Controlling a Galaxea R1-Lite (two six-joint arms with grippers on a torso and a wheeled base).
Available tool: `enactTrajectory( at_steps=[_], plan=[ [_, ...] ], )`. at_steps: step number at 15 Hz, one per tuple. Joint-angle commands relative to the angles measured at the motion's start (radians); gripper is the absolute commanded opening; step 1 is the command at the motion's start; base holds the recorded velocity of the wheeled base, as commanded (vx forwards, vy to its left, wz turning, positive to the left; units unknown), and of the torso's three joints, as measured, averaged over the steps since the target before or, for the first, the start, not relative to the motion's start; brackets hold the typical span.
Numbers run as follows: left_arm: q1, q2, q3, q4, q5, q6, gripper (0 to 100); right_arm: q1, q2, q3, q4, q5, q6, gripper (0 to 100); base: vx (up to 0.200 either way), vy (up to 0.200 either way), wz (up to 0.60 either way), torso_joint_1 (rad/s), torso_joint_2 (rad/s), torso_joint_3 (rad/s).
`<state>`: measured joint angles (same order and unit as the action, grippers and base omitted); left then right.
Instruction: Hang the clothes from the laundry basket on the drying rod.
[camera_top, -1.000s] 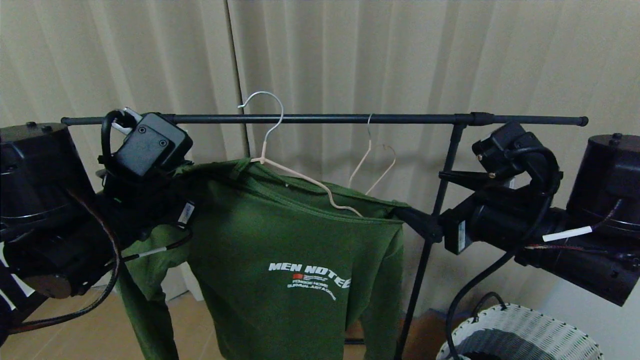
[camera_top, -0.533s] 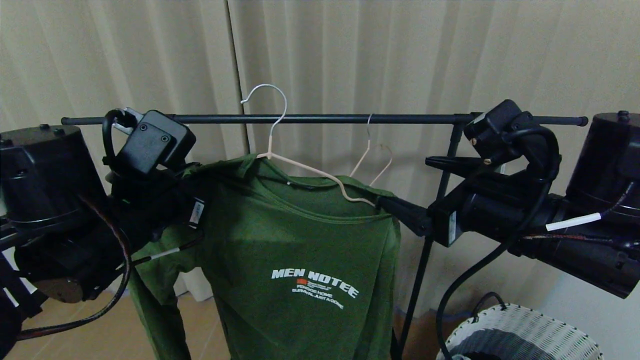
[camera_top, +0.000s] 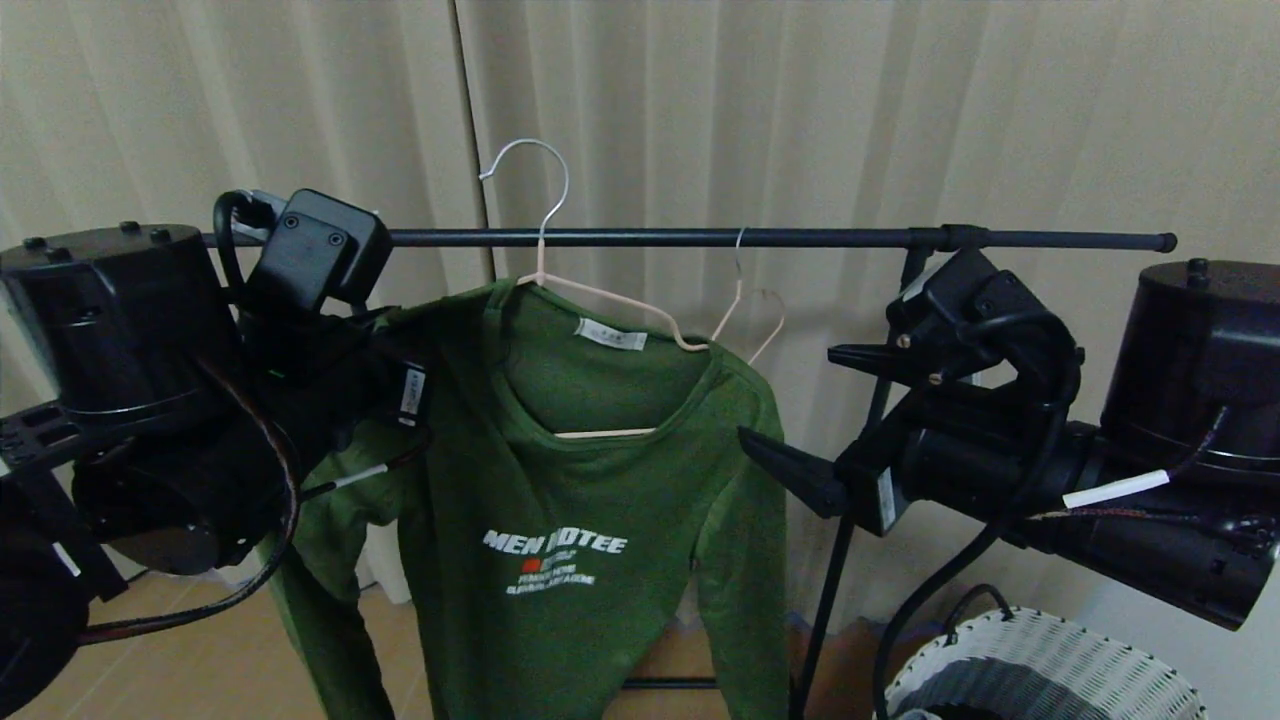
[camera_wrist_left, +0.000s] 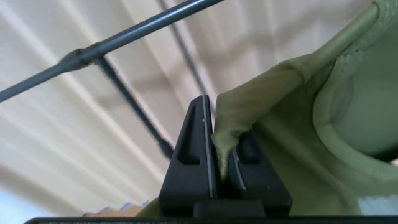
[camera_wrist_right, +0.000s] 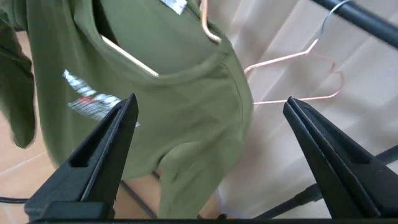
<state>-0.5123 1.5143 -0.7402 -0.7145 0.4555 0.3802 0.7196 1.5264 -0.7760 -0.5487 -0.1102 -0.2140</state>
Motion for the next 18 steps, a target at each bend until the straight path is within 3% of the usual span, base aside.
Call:
enactTrajectory(
  at_steps=[1, 7, 9, 11, 16, 17, 18],
  plan=[
    [-0.031, 0.003, 0.001, 0.0, -0.003, -0.012, 0, 0.0, 0.021, -0.034, 0.0, 0.0, -0.022, 100, 0.0, 0.0, 0.0, 0.0, 0.0, 0.0],
    [-0.11, -0.031, 0.048, 0.0, -0.001, -0.032, 0, -0.003, 0.167, -0.236, -0.004, -0.017, -0.039, 100, 0.0, 0.0, 0.0, 0.0, 0.0, 0.0],
    [-0.121, -0.045, 0.059, 0.0, -0.001, -0.03, 0, -0.006, 0.196, -0.258, -0.002, -0.028, -0.039, 100, 0.0, 0.0, 0.0, 0.0, 0.0, 0.0],
    [-0.14, -0.062, 0.064, 0.0, -0.001, -0.029, 0, -0.005, 0.228, -0.266, -0.01, -0.094, -0.039, 100, 0.0, 0.0, 0.0, 0.0, 0.0, 0.0],
    [-0.156, -0.072, 0.067, 0.0, -0.003, -0.02, 0, -0.002, 0.227, -0.275, -0.008, -0.097, -0.044, 100, 0.0, 0.0, 0.0, 0.0, 0.0, 0.0],
    [-0.156, -0.072, 0.067, 0.0, -0.003, -0.02, 0, -0.002, 0.225, -0.275, -0.008, -0.097, -0.045, 0, 0.0, 0.0, 0.0, 0.0, 0.0, 0.0],
    [-0.156, -0.072, 0.067, 0.0, -0.003, -0.02, 0, -0.002, 0.222, -0.267, -0.01, -0.097, -0.059, 0, 0.0, 0.0, 0.0, 0.0, 0.0, 0.0]
  ],
)
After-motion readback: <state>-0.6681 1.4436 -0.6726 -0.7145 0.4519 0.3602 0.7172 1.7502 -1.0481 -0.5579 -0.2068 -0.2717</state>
